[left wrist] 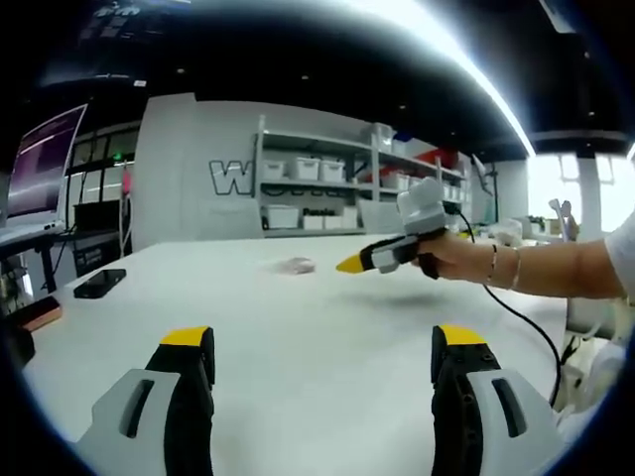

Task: Open the resealable bag by pulling the two sides of the seal apart until the entire bag opening is separated and visibly accessible.

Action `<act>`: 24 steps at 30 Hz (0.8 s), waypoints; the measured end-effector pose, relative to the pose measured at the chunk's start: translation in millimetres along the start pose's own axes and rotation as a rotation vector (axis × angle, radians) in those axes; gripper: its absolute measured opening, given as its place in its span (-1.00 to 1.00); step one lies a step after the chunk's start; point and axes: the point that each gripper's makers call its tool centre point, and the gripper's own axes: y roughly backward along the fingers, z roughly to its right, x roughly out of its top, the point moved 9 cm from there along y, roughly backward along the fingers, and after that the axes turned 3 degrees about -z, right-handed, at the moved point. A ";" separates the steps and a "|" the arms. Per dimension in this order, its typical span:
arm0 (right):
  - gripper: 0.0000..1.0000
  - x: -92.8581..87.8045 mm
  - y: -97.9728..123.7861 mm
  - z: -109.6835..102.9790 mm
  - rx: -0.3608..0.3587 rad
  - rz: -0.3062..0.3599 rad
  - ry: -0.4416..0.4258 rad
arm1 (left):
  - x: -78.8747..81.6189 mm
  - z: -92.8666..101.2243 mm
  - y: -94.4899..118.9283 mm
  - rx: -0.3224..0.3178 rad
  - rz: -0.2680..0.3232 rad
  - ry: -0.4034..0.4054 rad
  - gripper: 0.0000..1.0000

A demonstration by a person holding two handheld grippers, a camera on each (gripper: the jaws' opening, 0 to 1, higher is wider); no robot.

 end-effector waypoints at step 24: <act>0.23 1.3 -23.2 -1.7 0.018 -0.001 0.059 | -5.1 4.9 4.2 0.004 -0.002 0.014 0.79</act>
